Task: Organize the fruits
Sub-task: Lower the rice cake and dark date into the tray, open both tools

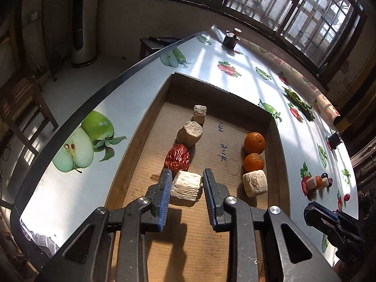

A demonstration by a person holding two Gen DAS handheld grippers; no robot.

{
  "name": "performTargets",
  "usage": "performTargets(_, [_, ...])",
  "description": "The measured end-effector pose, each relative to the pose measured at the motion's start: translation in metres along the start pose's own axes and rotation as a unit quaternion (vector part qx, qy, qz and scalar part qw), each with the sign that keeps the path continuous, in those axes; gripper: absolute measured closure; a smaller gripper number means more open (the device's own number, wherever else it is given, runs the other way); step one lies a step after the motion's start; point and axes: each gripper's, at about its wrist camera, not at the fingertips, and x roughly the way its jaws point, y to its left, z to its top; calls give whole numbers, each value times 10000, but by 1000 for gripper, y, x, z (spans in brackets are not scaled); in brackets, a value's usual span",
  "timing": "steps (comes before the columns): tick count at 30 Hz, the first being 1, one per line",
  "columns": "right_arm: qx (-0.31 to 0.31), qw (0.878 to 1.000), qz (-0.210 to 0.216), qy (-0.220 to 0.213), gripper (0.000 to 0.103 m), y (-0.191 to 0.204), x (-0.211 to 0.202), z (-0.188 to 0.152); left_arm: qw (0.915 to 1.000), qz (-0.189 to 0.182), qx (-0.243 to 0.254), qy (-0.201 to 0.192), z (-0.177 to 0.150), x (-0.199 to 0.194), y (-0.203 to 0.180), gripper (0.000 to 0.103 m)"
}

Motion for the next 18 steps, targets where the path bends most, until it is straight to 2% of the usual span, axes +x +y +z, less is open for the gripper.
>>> performTargets(5, [-329,9983,-175,452,82,28,51,1,9997,-10,92,225,-2,13,6,76])
performTargets(12, [-692,9940,-544,656,81,46,85,0,9996,-116,37,237,-2,17,9,75])
performTargets(14, [-741,9935,-620,608,81,49,88,1,9995,-201,-13,236,-3,15,10,72])
performTargets(15, [-728,9936,-606,613,81,49,88,1,9994,-242,-44,225,-4,14,11,66])
performTargets(17, [-647,9947,-509,619,77,48,89,4,9994,-298,-76,151,-4,8,11,61])
performTargets(18, [-616,9953,-478,576,71,47,86,4,9995,-305,-81,97,-5,4,11,58])
